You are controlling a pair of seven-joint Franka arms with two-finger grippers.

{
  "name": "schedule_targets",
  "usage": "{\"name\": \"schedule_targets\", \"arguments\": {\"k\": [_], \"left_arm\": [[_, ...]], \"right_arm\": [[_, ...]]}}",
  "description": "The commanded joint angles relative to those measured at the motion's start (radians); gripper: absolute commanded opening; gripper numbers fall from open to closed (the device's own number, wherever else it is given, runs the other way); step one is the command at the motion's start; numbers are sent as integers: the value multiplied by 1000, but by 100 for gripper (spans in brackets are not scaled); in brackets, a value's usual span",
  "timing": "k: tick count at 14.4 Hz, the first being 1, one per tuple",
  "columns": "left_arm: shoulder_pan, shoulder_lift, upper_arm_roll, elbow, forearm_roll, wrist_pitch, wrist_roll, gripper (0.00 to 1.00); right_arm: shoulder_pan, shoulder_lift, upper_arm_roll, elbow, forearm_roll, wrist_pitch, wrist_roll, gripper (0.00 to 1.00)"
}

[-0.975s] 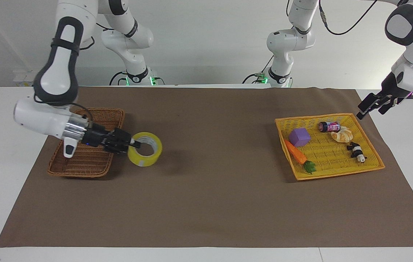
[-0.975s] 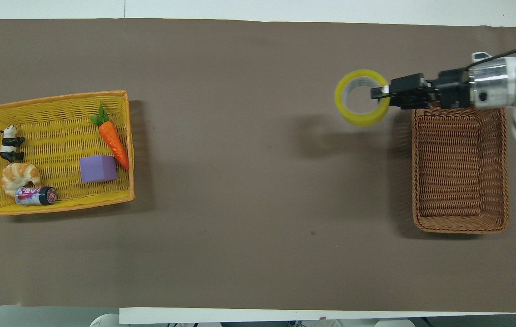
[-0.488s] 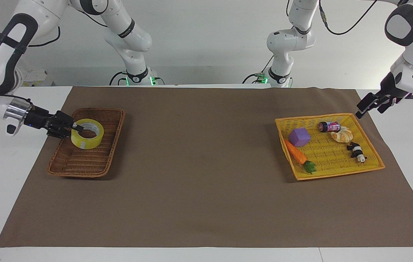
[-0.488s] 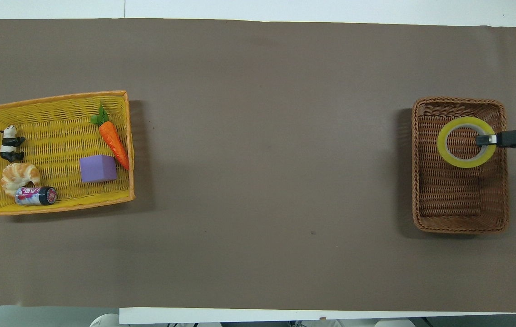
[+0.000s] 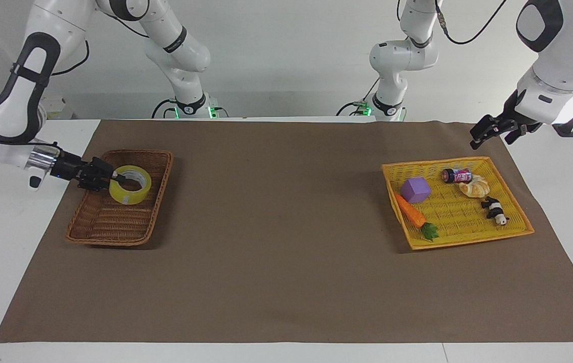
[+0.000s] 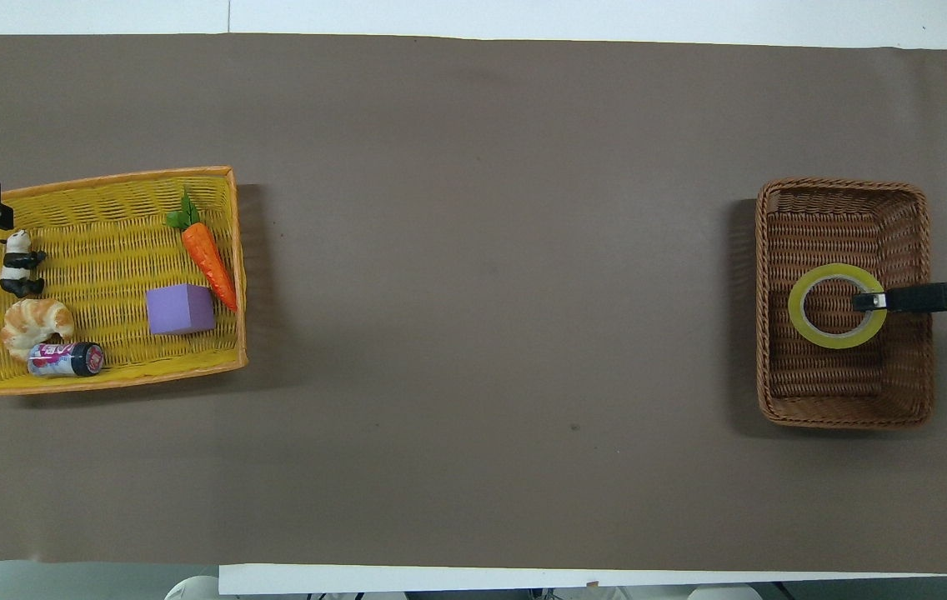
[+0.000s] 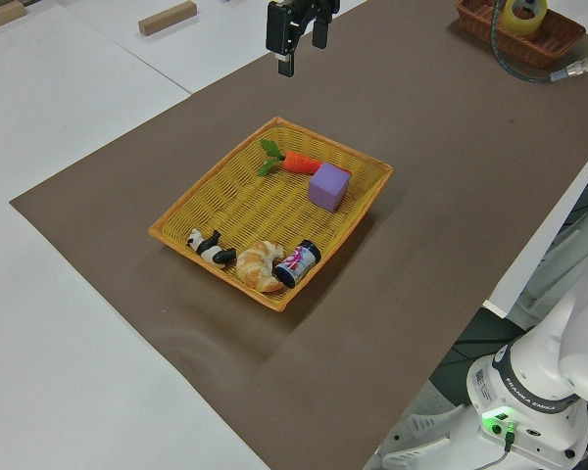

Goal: Move tape to another basket
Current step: 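Lower the tape into the wicker basket and open the right gripper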

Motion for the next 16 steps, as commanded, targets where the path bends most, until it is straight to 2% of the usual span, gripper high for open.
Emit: {"name": "schedule_targets", "arguments": {"k": [1,7,8,10,11,13,16], "left_arm": [[-26,3,1,17,7,-21,2,100],[-31,-10,-1,-25,-2,-7,-5,100],[-27,-16,2,-37,-2,-12,-6,100],[-24,-17,10,-39,-2,-7,-6,100],[-21,-17,12,-39,-2,-9,-6,100],[-20,-17,10,-39,-2,-7,-5,100],[-22,-17,10,-39,-2,-9,-6,100]], "right_arm": [[4,-22,4,-22,-28,17,-12,0],[4,-30,4,-61,-51,64,-12,0],[4,-30,4,-56,-57,66,-13,3],[14,-30,4,-53,-72,67,-13,20],[25,-28,4,-53,-82,78,-13,44],[28,-28,4,-53,-85,95,-15,99],[27,-27,4,-46,-88,96,-47,100]]}}
